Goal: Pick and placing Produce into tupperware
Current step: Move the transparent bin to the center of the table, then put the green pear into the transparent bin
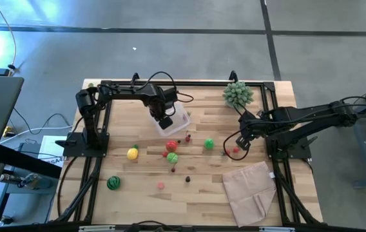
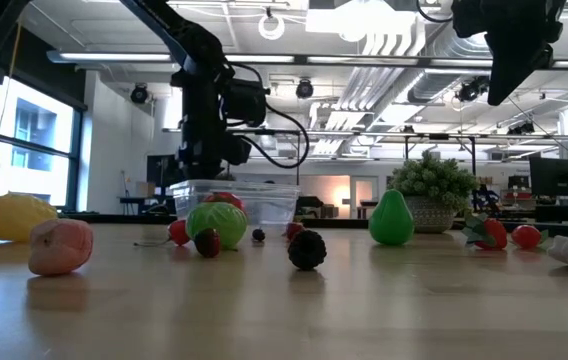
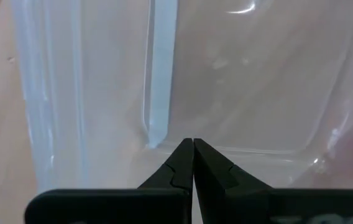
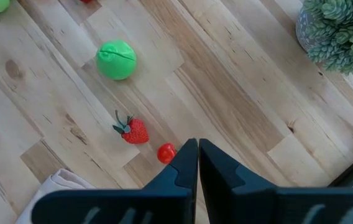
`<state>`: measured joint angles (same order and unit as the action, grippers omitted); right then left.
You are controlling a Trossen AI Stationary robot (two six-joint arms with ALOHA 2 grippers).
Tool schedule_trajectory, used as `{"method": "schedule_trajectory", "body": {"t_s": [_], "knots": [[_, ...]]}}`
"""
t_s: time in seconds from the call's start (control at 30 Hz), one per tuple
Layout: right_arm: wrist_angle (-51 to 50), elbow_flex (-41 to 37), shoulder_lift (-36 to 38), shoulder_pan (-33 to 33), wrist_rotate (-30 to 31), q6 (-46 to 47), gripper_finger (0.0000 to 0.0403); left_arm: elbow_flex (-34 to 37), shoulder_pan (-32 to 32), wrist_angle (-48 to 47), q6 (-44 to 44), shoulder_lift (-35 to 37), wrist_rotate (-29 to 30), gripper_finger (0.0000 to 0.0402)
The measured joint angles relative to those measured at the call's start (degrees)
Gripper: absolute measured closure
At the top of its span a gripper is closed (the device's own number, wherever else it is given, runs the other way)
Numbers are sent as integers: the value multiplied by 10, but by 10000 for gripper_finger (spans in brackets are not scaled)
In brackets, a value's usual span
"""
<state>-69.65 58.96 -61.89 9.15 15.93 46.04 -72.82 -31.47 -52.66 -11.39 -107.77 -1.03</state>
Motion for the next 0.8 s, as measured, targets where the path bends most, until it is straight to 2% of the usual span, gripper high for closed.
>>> {"method": "schedule_trajectory", "body": {"t_s": [0.47, 0.8], "knots": [[0, 0, 0, 0, -1, 0, 396, 0, 0, -44, -11, 28, 13, 401], [0, 0, 0, 0, -1, 0, 396, 0, 0, 28, -24, 114, -31, 401]]}}
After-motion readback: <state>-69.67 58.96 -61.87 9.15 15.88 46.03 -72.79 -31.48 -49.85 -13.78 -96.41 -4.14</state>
